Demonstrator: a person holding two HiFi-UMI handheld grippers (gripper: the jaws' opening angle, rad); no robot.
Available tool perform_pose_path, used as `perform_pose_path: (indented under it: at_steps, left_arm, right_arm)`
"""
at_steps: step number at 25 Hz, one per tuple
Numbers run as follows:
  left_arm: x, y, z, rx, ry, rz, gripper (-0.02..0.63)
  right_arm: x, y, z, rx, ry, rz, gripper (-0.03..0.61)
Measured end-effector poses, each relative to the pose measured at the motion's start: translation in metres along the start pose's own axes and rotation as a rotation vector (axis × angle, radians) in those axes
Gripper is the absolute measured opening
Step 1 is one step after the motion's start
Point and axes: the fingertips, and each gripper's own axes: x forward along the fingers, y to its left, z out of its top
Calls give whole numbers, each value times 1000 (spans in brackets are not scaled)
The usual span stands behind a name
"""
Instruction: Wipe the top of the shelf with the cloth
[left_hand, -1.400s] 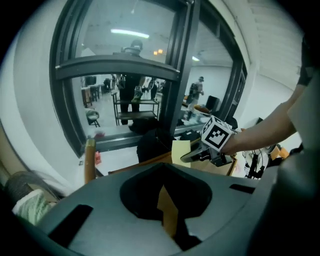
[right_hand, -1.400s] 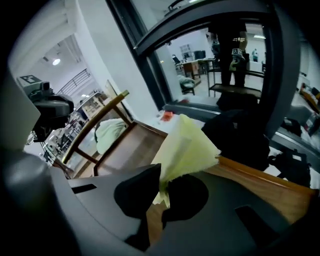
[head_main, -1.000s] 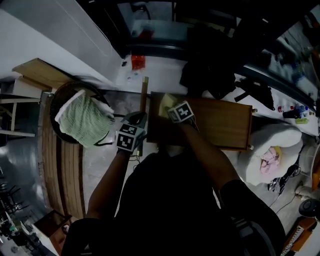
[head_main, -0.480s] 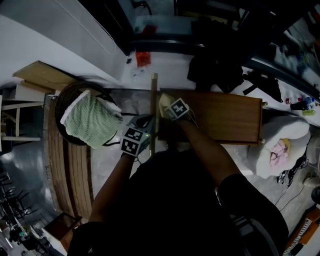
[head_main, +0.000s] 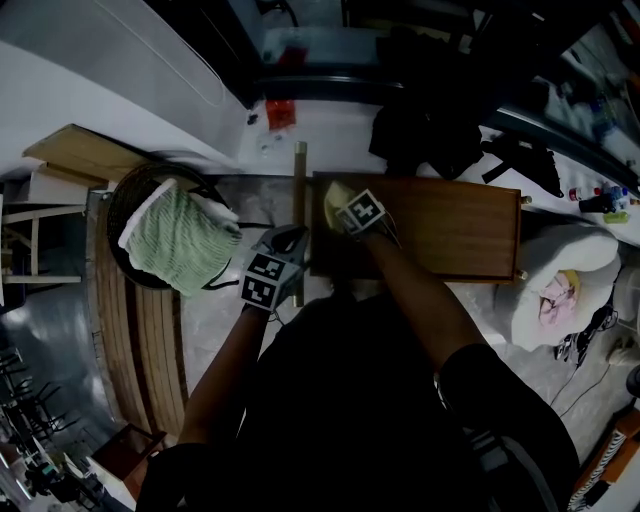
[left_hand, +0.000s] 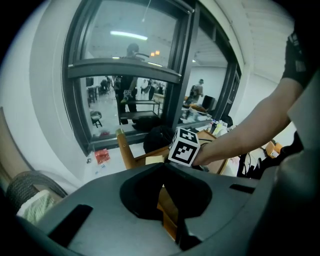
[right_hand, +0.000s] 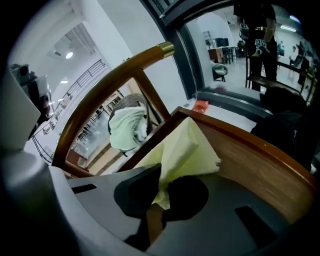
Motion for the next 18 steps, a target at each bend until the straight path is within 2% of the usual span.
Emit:
perform_pose_path:
  at_steps: [7,10,18]
  left_arm:
    - [25,-28,1,-9,24,-15,6]
    - [36,-41,5,-16,29,-25,6]
    - [64,-87,22,14,40,-74,6]
  right_arm:
    - [-33,-43,-33,12,19,-56,31]
    - [-49,-52,-48,28,32,-42,31]
    - [-89,-89,-87,71,42,-76,31]
